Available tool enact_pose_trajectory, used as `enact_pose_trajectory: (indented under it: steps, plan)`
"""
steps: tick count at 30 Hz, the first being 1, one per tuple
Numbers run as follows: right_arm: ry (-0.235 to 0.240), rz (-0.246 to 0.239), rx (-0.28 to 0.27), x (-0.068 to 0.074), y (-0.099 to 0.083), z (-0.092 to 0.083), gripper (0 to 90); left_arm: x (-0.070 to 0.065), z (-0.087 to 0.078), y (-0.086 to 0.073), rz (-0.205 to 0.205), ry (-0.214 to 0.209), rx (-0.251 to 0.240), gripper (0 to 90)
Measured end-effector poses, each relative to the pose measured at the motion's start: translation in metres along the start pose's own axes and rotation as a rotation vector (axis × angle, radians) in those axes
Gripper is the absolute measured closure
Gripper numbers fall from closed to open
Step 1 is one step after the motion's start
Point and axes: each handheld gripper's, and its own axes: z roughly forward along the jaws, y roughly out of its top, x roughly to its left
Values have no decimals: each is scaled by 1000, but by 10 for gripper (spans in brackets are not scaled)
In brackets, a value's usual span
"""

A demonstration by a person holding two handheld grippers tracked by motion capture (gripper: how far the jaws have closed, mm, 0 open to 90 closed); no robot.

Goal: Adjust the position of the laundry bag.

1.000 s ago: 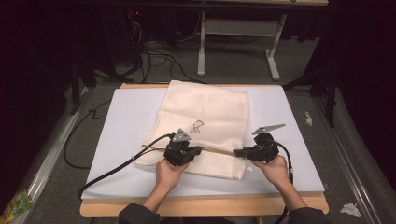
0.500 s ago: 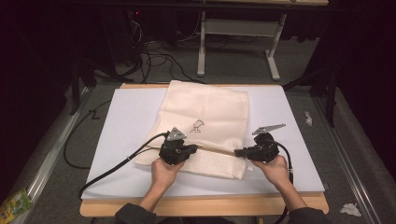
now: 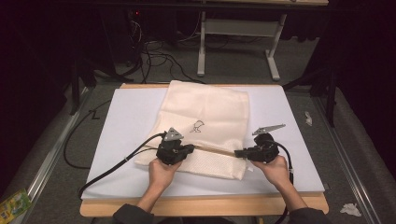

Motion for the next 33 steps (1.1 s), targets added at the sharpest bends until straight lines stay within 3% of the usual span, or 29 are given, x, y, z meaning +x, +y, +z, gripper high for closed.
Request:
enact_pose_trajectory:
  steps: [18, 22, 33]
  plan:
    - [2, 3, 2, -2, -2, -1, 850, 6, -6, -3, -3, 32, -4, 871]
    - [-7, 12, 3, -3, -4, -3, 850, 11, -10, -5, -28, 32, -12, 872]
    - [-10, 15, 1, -5, -6, -4, 850, 15, -15, -5, -33, 49, -26, 872]
